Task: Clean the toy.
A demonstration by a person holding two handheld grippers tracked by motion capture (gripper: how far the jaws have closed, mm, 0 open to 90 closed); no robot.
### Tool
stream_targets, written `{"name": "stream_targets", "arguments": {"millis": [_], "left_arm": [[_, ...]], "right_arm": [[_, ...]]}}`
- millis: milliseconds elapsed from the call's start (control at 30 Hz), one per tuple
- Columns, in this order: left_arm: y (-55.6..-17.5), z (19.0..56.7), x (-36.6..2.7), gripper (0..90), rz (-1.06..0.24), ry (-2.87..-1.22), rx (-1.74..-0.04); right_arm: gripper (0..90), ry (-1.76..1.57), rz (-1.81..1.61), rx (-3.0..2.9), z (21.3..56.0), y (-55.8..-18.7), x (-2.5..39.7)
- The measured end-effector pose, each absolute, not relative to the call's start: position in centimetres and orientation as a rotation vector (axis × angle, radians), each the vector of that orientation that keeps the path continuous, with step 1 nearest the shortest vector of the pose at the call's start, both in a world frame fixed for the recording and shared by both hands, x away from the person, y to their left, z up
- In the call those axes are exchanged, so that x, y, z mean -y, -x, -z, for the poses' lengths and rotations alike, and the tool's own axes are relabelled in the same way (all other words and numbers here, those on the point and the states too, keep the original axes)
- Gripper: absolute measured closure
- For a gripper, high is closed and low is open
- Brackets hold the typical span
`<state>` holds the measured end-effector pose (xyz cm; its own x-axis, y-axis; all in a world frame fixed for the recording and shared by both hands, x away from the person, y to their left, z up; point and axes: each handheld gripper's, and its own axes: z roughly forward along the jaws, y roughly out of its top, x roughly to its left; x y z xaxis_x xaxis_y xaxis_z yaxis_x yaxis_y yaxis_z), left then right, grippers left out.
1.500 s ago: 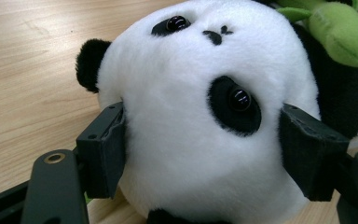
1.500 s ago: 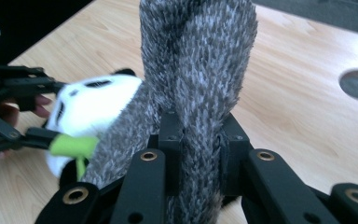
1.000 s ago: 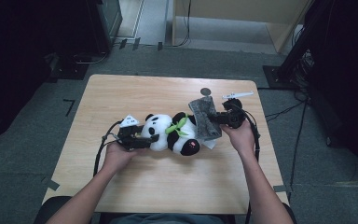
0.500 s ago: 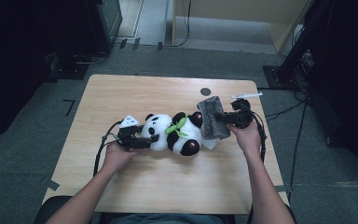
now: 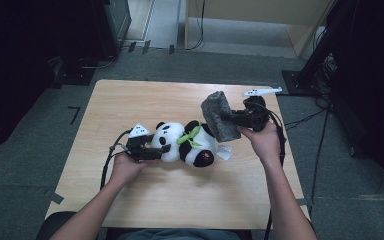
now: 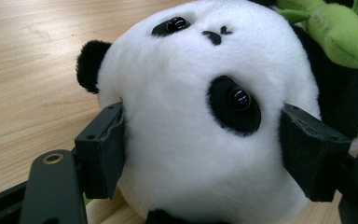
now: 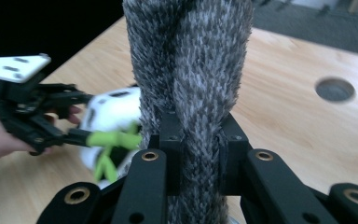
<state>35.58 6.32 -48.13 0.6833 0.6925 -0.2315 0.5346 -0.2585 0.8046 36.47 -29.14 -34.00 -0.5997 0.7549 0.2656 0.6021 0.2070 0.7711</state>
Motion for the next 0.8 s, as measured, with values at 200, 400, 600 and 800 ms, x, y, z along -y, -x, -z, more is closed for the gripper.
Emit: {"name": "stream_targets", "arguments": {"millis": [200,400,600,800], "left_arm": [[-35.5,48.1,-6.2,23.7,-0.218,-1.936,-0.955],[-35.4,48.1,-6.2,23.7,-0.22,-1.936,-0.953],[-35.4,48.1,-6.2,23.7,-0.224,-1.936,-0.952],[-35.4,48.2,-6.1,23.9,-0.224,-1.927,-0.961]], "right_arm": [[76.8,-1.21,-1.386,-2.355,32.8,-36.1,26.6],[76.8,-1.288,-1.353,-2.368,35.7,-38.0,26.2],[76.0,-1.44,-1.297,-2.362,38.9,-39.6,27.5],[75.8,-1.49,-1.305,-2.34,39.7,-39.9,28.6]]}}
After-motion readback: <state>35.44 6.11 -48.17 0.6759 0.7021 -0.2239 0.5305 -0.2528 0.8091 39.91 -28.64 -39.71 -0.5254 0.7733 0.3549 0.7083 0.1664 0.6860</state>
